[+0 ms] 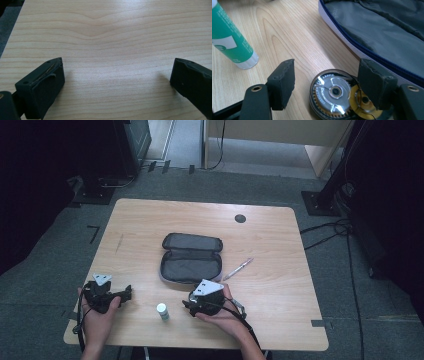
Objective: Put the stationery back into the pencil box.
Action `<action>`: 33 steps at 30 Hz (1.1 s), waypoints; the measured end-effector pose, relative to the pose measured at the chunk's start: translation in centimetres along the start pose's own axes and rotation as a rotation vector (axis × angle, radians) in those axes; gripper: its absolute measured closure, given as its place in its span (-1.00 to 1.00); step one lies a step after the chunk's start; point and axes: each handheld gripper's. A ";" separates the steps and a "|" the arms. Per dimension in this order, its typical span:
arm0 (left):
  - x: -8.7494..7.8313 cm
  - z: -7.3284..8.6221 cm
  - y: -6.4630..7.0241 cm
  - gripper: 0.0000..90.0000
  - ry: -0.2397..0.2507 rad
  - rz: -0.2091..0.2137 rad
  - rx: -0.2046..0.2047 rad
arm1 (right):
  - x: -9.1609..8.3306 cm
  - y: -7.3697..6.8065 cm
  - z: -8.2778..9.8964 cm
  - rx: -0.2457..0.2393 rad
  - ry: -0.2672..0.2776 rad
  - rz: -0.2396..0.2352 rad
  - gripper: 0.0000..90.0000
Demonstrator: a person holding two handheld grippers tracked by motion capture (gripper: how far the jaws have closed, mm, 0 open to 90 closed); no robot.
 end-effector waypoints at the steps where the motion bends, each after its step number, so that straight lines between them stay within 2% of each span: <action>1: 0.0 0.0 0.0 -1.00 0.000 0.000 0.000 | 0.0 0.0 0.0 0.000 0.000 0.000 -0.32; 4: 0.0 0.0 0.0 -1.00 0.000 0.000 0.000 | -0.4 0.1 0.2 -0.014 -0.013 0.008 -0.33; 10: 0.0 0.0 0.0 -1.00 0.000 0.000 0.000 | -1.6 0.3 1.0 -0.008 -0.037 0.016 -0.33; 13: 0.0 0.0 0.0 -1.00 0.000 0.000 0.000 | -2.0 0.2 1.2 -0.014 -0.034 0.017 -0.33; 16: 0.0 0.0 0.0 -1.00 0.000 0.000 0.000 | -2.3 0.2 1.1 -0.026 -0.006 0.014 -0.35; 19: 0.0 0.0 0.0 -1.00 0.000 0.000 0.000 | -1.5 0.2 0.2 -0.049 0.023 -0.003 -0.40; 21: 0.0 0.0 0.0 -1.00 0.000 0.000 0.000 | -1.2 0.3 0.0 -0.057 0.014 -0.001 -0.40; 22: 0.0 0.0 0.0 -1.00 0.000 0.000 0.000 | -0.4 0.2 -0.2 -0.075 0.000 0.025 -0.42; 23: 0.0 0.0 0.0 -1.00 0.000 0.000 0.000 | -0.4 0.2 -0.2 -0.075 0.000 0.025 -0.42; 24: 0.0 0.0 0.0 -1.00 0.000 0.000 0.000 | 0.1 0.0 -0.3 -0.093 -0.021 0.046 -0.42; 25: 0.0 0.0 0.0 -1.00 0.000 0.000 0.000 | 0.1 0.0 -0.3 -0.093 -0.021 0.046 -0.42; 27: 0.0 0.0 0.0 -1.00 0.000 0.000 0.000 | 0.4 -0.1 0.0 -0.103 -0.054 0.047 -0.39; 29: 0.0 0.0 0.0 -1.00 0.001 0.000 0.000 | 0.4 -0.1 0.2 -0.103 -0.064 0.047 -0.37; 30: 0.0 0.0 0.0 -1.00 0.000 0.000 0.000 | 0.4 -0.1 0.4 -0.091 -0.062 0.036 -0.28; 33: 0.0 0.0 0.0 -1.00 0.000 0.000 0.000 | 0.3 -0.1 0.6 -0.070 -0.058 0.030 -0.21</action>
Point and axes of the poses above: each handheld gripper's, and its own axes: x roughly forward along the jaws, z roughly out of its underside, y roughly to its right, and after that the axes turned 1 degree about -y, right-handed
